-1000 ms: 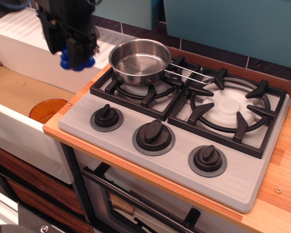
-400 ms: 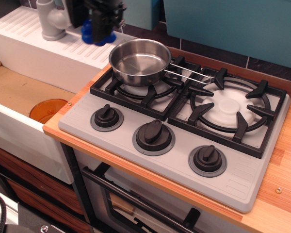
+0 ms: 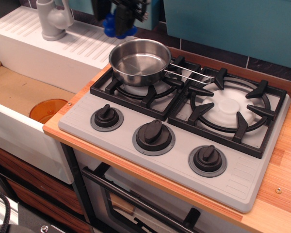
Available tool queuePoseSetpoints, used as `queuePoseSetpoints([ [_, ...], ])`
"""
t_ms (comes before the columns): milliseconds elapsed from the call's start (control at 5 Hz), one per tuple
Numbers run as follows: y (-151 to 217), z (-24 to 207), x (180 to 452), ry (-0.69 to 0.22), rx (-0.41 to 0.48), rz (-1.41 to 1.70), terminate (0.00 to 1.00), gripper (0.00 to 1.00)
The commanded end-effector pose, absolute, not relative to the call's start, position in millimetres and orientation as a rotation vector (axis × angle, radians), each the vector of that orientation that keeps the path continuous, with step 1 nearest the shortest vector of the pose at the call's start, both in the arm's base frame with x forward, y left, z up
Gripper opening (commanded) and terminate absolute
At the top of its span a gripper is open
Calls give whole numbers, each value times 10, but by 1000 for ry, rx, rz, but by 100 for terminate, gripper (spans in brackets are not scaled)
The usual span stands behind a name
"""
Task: Put pan on stove and put blueberry in pan
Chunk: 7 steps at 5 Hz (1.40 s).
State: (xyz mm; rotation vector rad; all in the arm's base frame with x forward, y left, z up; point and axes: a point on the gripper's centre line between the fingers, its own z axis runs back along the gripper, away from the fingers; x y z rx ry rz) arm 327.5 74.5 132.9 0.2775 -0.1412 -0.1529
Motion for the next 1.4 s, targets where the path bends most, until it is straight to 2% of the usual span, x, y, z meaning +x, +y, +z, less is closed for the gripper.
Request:
queuePoseSetpoints([
  [0, 684, 1435, 3549, -209, 283, -154, 0, 0],
  [200, 670, 1397, 3573, -215, 279, -157, 0, 0],
  [400, 683, 1354, 3587, -221, 277, -162, 0, 100],
  [800, 708, 1306, 3579, -233, 277, -165, 0, 100],
  [1200, 644, 1456, 3481, -211, 286, -159, 0, 100],
])
